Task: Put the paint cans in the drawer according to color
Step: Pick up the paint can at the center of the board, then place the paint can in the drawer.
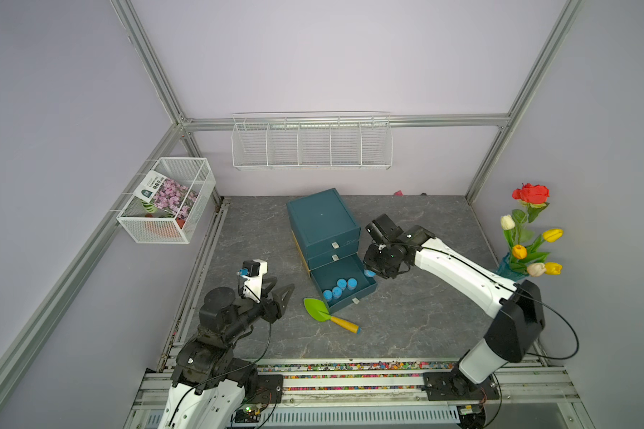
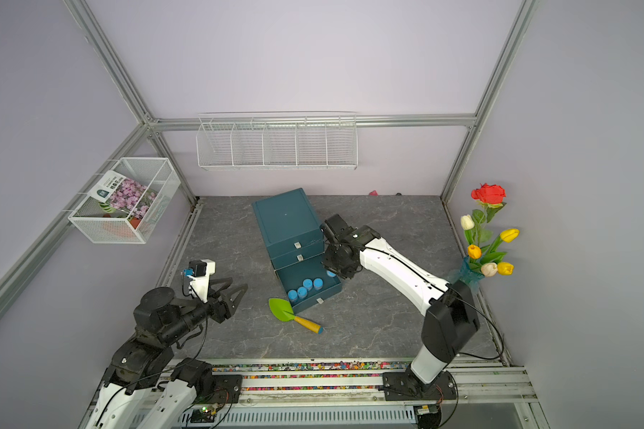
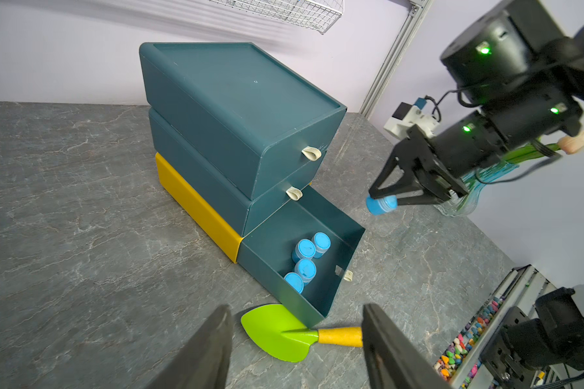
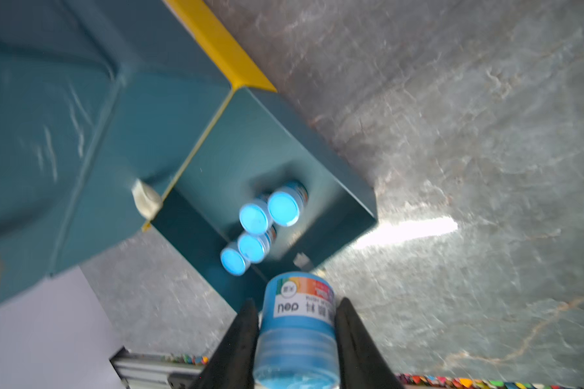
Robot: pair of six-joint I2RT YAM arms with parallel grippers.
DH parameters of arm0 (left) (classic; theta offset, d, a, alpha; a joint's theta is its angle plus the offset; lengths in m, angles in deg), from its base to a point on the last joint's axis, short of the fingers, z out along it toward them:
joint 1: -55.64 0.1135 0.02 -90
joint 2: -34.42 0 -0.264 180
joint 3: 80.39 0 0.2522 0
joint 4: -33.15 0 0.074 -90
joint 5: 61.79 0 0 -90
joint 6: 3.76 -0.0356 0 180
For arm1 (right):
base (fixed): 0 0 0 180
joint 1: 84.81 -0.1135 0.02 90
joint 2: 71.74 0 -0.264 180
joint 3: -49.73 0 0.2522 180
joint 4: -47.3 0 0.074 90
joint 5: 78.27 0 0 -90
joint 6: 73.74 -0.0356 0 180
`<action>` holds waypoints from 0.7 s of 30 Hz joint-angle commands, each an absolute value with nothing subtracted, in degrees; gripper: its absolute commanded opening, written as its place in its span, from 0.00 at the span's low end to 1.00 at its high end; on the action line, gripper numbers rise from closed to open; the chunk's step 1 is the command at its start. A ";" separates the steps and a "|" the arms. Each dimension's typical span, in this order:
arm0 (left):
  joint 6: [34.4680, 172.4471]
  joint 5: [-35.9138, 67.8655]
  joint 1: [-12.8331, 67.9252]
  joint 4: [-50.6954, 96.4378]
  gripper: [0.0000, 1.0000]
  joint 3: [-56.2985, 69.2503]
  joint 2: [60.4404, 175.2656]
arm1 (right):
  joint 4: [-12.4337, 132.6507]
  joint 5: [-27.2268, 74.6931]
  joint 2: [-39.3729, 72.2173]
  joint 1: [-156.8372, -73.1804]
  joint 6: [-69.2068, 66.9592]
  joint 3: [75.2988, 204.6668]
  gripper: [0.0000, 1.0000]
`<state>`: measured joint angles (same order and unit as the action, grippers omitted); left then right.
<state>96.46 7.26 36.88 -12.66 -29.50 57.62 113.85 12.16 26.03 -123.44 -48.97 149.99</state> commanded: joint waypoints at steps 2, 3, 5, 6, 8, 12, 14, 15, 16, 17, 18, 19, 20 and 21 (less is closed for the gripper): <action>96.34 7.53 36.80 -12.94 0.64 -29.54 57.13 | 112.54 9.16 32.01 -123.56 -54.85 152.23 0.05; 96.32 7.66 36.84 -13.04 0.64 -29.54 57.19 | 110.92 9.17 32.67 -123.53 -55.80 151.78 0.04; 96.38 7.74 36.81 -13.04 0.64 -29.54 57.10 | 109.71 8.92 33.98 -123.57 -57.72 151.65 0.04; 96.41 7.77 36.81 -13.04 0.64 -29.54 57.10 | 108.82 8.75 34.64 -123.58 -58.36 151.49 0.03; 96.35 7.75 36.81 -13.01 0.64 -29.54 57.02 | 107.29 7.81 35.45 -123.83 -59.20 151.18 0.02; 96.30 7.62 36.76 -12.91 0.64 -29.54 57.02 | 105.41 7.78 37.68 -124.12 -59.50 152.21 0.02; 96.35 7.64 36.79 -12.95 0.64 -29.59 57.10 | 105.97 7.63 38.91 -124.40 -59.42 153.20 0.02; 96.28 7.61 36.78 -12.95 0.64 -29.56 57.05 | 105.97 7.52 39.48 -124.54 -59.41 153.59 0.02; 96.33 7.56 36.75 -12.87 0.64 -29.55 57.09 | 106.21 7.52 40.18 -124.66 -59.41 153.76 0.01; 96.39 7.64 36.77 -13.00 0.64 -29.54 57.05 | 106.40 7.52 40.72 -124.69 -59.50 153.79 0.01; 96.31 7.59 36.76 -12.96 0.64 -29.53 57.05 | 106.37 7.47 41.27 -124.65 -59.67 153.64 0.01; 96.34 7.58 36.76 -12.88 0.64 -29.54 57.01 | 106.19 7.25 41.65 -124.66 -59.77 153.38 0.01; 96.32 7.61 36.75 -12.96 0.64 -29.54 57.01 | 105.80 6.99 41.82 -124.66 -59.76 153.11 0.00; 96.34 7.60 36.78 -12.92 0.64 -29.54 57.01 | 105.19 6.90 41.99 -124.66 -59.63 152.69 0.00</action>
